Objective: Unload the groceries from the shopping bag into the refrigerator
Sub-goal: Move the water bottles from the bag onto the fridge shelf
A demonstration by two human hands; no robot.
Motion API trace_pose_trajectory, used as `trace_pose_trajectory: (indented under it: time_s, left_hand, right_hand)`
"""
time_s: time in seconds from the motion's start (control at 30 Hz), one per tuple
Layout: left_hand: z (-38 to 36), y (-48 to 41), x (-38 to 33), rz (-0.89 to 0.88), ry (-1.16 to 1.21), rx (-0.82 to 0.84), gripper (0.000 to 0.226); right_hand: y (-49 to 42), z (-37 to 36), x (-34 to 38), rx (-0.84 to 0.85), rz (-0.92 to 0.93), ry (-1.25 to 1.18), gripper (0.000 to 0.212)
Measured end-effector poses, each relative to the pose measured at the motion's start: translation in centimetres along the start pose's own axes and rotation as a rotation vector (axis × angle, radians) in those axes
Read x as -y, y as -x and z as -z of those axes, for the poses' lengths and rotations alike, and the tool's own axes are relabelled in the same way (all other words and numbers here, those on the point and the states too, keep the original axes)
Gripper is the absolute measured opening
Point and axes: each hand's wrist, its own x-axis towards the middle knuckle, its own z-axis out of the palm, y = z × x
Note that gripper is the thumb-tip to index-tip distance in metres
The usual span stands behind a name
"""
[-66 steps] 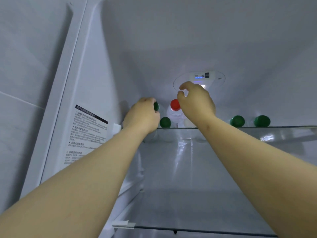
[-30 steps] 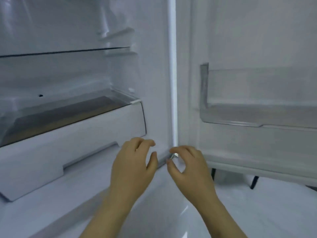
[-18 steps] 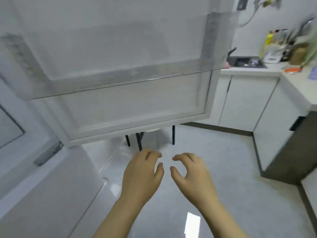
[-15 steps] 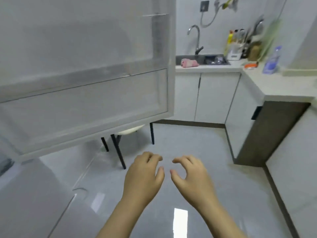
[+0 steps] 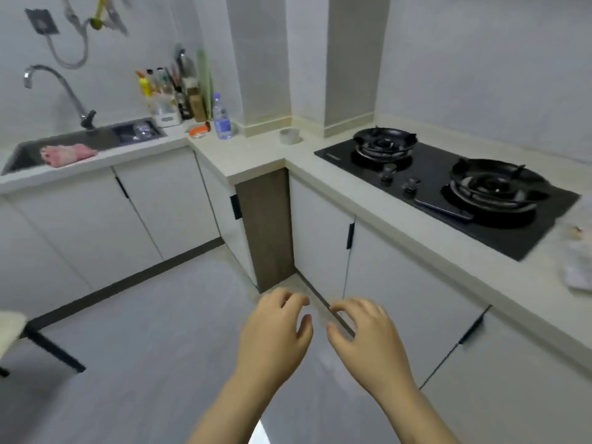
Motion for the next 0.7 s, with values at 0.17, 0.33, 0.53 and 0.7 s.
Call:
trace_pose_trajectory:
  time_s: [0.17, 0.33, 0.53, 0.7]
  left_hand:
    - [-4.4, -7.2, -4.7, -0.244, 0.053, 0.111, 0.032]
    - [-8.2, -14.3, -9.1, -0.442, 0.123, 0.209, 0.033]
    - [-11.8, -21.4, -14.6, -0.658, 0.197, 0.285, 0.034]
    - [-14.5, -25.3, -20.5, -0.817, 0.256, 0.301, 0.029]
  right_hand:
    - [-2.1, 4.0, -5.1, -0.158, -0.192, 0.041, 0.03]
    - [-5.1, 7.4, -9.1, -0.3, -0.376, 0.078, 0.03]
    - [-8.9, 11.1, -13.0, -0.45, -0.529, 0.119, 0.028]
    - [-10.3, 14.5, -16.5, -0.583, -0.633, 0.151, 0.027]
